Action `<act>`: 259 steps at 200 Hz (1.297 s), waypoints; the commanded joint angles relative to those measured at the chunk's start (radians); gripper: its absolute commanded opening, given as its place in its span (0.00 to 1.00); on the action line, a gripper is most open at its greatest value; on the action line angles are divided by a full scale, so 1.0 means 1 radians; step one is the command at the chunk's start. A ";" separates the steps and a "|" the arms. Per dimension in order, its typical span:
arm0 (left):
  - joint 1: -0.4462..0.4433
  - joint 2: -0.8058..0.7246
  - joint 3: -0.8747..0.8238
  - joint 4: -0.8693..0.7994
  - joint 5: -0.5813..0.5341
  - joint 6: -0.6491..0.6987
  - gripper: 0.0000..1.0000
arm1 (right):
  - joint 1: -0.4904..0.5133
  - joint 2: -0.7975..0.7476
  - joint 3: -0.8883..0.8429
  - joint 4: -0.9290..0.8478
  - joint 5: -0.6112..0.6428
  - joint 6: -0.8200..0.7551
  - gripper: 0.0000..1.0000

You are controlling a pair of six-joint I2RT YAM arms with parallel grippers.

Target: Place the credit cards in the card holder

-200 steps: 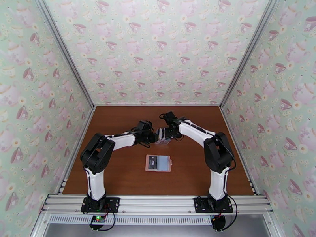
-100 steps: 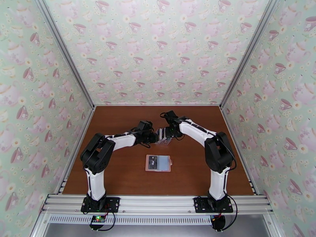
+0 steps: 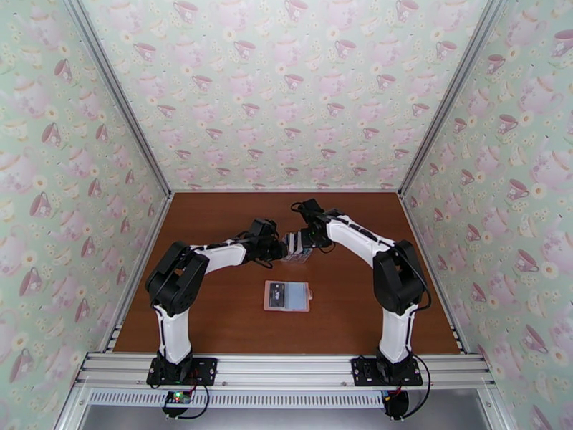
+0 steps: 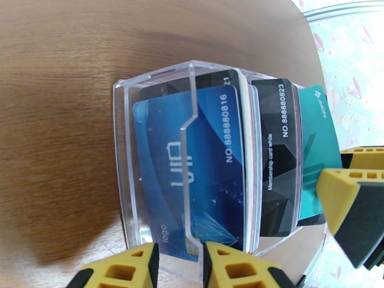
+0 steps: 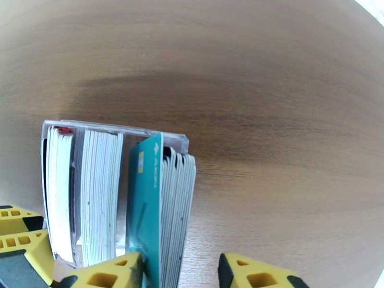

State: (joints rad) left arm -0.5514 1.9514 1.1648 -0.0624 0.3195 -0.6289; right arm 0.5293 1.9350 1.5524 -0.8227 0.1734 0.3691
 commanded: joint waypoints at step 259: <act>-0.006 0.004 0.002 -0.044 0.012 -0.008 0.31 | -0.002 -0.027 -0.007 0.031 -0.151 0.034 0.11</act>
State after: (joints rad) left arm -0.5514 1.9514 1.1648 -0.0624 0.3260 -0.6296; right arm 0.5270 1.8923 1.5627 -0.8135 0.0051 0.3832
